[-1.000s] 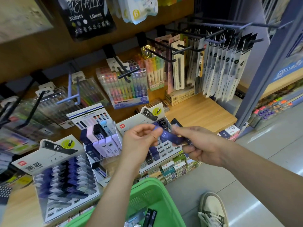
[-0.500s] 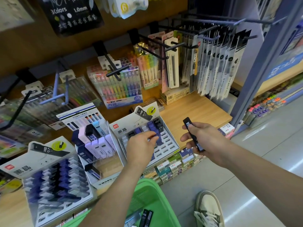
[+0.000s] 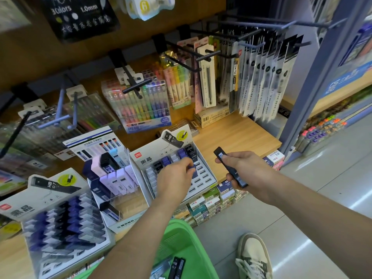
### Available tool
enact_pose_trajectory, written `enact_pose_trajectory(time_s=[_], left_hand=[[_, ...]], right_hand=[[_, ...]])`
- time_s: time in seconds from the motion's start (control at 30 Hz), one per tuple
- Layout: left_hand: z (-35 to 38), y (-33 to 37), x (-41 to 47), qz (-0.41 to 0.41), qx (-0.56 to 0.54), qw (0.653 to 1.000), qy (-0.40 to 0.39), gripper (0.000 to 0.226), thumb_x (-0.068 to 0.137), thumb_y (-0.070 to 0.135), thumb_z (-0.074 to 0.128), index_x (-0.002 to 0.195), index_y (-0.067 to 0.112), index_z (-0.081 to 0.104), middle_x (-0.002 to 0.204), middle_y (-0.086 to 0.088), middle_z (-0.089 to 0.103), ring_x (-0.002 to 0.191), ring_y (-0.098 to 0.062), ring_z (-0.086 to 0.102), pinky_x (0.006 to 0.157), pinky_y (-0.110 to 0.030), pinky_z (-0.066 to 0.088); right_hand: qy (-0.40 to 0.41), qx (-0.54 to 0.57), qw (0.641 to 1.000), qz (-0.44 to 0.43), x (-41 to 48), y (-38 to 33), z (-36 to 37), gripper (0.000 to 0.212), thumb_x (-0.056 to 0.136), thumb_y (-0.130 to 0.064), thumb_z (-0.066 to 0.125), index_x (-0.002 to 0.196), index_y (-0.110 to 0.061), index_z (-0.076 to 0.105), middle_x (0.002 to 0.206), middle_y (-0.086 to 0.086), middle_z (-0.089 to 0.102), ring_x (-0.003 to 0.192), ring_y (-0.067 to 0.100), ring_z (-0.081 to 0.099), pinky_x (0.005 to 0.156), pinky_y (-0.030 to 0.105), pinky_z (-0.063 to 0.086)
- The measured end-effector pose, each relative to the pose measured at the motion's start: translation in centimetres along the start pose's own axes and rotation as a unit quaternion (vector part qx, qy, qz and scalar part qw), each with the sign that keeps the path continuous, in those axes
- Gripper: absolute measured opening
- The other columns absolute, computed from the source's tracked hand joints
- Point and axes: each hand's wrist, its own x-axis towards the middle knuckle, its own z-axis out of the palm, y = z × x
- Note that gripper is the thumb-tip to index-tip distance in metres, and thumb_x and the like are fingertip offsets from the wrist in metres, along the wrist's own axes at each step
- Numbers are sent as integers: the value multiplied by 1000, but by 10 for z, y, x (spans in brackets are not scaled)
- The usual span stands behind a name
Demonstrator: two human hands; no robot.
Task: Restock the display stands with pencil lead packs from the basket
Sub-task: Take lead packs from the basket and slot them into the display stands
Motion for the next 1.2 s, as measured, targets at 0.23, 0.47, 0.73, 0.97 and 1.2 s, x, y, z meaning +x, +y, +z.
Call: enact_pose_trajectory(time_s=[0.23, 0.47, 0.73, 0.97, 1.2], left_hand=[[-11, 3, 3, 50, -1, 998, -26, 28, 94, 17, 52, 118, 23, 66, 114, 3, 63, 107, -15, 54, 93, -27, 44], [-59, 11, -32, 165, -150, 975, 26, 38, 82, 10, 72, 116, 26, 69, 119, 10, 63, 107, -13, 56, 92, -26, 44], [-107, -11, -80, -46, -287, 953, -88, 27, 94, 29, 59, 68, 23, 64, 54, 12, 59, 50, -1, 50, 53, -25, 45], [-171, -57, -100, -133, -337, 927, -92, 21, 95, 29, 56, 80, 20, 67, 66, 4, 68, 58, -13, 56, 57, -28, 51], [-211, -104, -111, -175, -483, 858, -15, 16, 87, 10, 65, 100, 19, 70, 69, -1, 67, 60, -11, 64, 59, -22, 55]], right_hand=[[-13, 14, 1000, -2, -3, -3, 0, 18, 94, -5, 62, 112, -1, 63, 73, 12, 65, 58, 13, 61, 48, 21, 51], [-99, -3, 995, -11, -11, -9, 21, 14, 87, -6, 70, 99, 0, 71, 69, 12, 67, 52, 11, 60, 46, 18, 47], [-185, 49, 981, -33, -26, -22, 79, 10, 82, -10, 73, 77, -12, 64, 65, 3, 64, 58, 10, 58, 57, 19, 51], [-238, -31, 968, -78, -36, -18, 146, 10, 93, -11, 64, 85, -16, 68, 66, -2, 68, 55, 8, 61, 52, 21, 49], [-299, -96, 943, -113, -46, -12, 201, 14, 95, -12, 61, 95, -12, 74, 88, 9, 72, 72, 12, 60, 65, 16, 47]])
